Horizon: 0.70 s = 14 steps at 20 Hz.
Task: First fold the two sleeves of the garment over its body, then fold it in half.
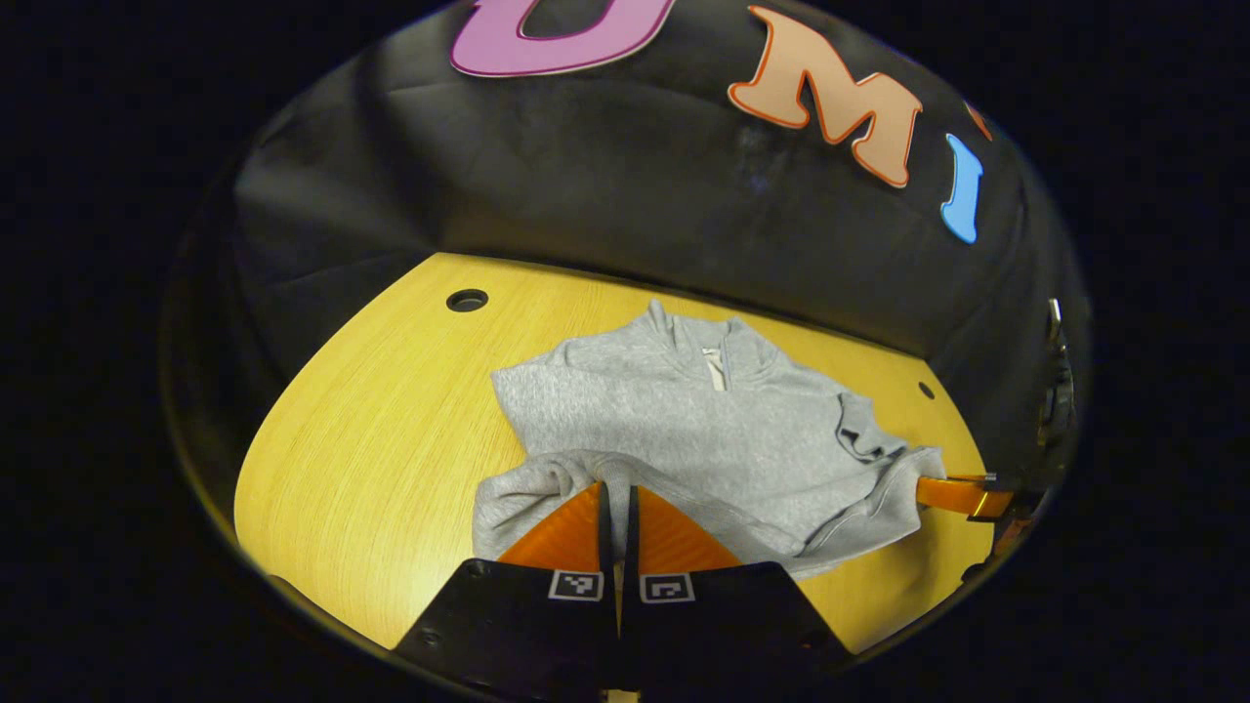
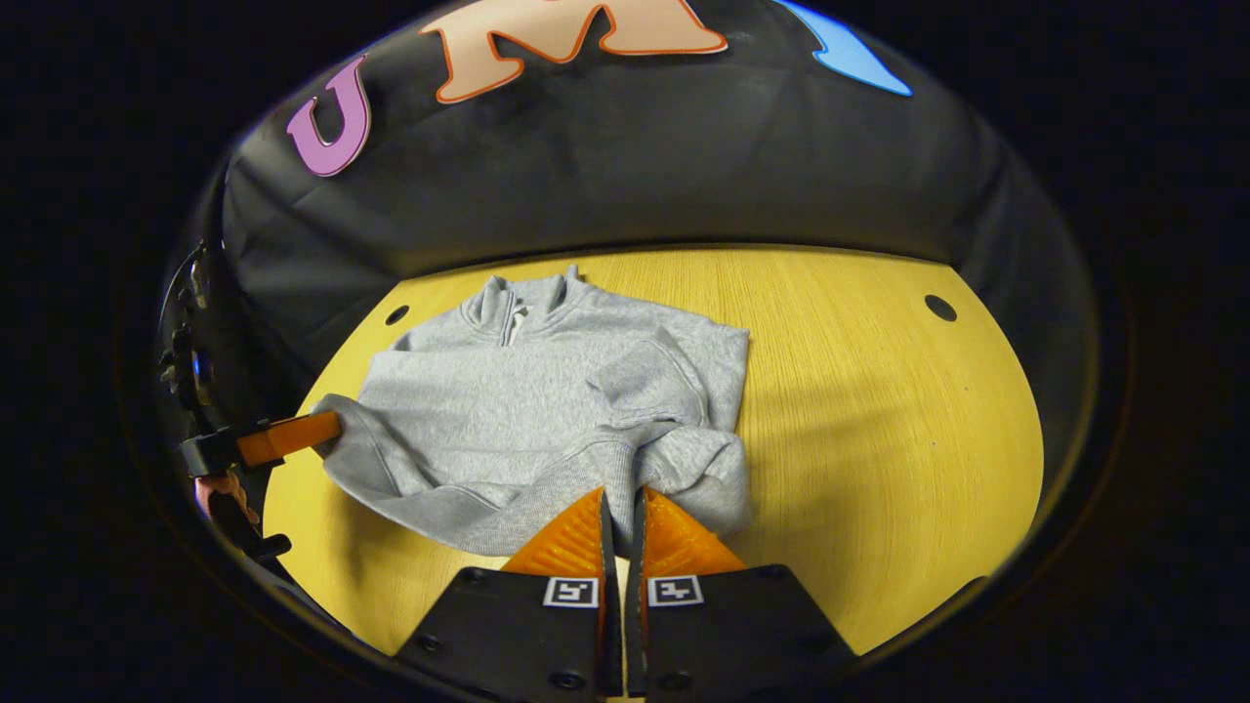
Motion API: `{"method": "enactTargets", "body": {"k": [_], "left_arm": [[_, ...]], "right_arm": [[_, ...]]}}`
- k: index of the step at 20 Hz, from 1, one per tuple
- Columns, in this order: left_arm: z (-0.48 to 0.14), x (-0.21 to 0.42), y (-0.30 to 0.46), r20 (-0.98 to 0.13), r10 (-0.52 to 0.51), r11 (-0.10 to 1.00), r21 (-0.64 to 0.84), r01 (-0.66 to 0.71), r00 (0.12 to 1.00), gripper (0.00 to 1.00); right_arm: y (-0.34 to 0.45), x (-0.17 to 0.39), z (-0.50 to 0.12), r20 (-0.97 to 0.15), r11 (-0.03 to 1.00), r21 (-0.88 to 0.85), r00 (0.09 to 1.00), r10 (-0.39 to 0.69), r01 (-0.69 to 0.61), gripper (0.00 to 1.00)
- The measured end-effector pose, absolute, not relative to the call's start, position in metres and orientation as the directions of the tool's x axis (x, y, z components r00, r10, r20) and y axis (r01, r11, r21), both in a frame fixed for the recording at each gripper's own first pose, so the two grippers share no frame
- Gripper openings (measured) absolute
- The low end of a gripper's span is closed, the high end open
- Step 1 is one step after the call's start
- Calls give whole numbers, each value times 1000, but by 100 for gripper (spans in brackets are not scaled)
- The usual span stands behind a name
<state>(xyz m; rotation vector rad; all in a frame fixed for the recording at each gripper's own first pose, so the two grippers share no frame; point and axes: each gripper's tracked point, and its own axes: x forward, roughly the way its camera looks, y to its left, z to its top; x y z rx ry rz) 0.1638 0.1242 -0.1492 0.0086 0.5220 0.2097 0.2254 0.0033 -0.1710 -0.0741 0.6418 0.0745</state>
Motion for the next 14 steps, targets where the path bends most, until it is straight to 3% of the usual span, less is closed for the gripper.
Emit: {"method": "enactTargets", "body": {"k": [3, 4, 7, 8, 9, 10, 11, 12, 13, 14], "left_arm": [[-156, 175, 127, -519, 217, 976, 109, -187, 827, 0], [-155, 177, 129, -521, 221, 975, 126, -182, 824, 0], [-145, 188, 129, -503, 208, 978, 117, -173, 839, 6], [-142, 192, 129, -498, 195, 981, 96, -169, 845, 7], [-139, 196, 127, -492, 180, 983, 70, -167, 852, 19], [-137, 201, 129, -484, 180, 983, 53, -176, 856, 31], [-133, 205, 135, -472, 198, 979, 57, -194, 859, 59], [-128, 209, 142, -456, 225, 974, 78, -213, 861, 67], [-122, 215, 149, -430, 251, 968, 106, -228, 867, 81], [-118, 216, 152, -413, 273, 962, 130, -241, 869, 84]], "right_arm": [[9, 233, -170, -614, 996, 5, 785, 77, -94, 7], [8, 232, -166, -613, 995, 20, 785, 88, -96, 16], [6, 239, -151, -598, 993, 76, 793, 113, -85, 22], [7, 246, -145, -586, 993, 88, 802, 117, -81, 31], [6, 253, -142, -571, 993, 95, 813, 116, -75, 31], [7, 257, -137, -560, 992, 104, 820, 119, -73, 52], [8, 263, -135, -546, 992, 108, 830, 118, -70, 63], [8, 267, -131, -534, 992, 107, 837, 118, -71, 72], [9, 272, -129, -520, 992, 106, 846, 119, -74, 75], [8, 277, -127, -504, 992, 101, 857, 112, -71, 88]]}}
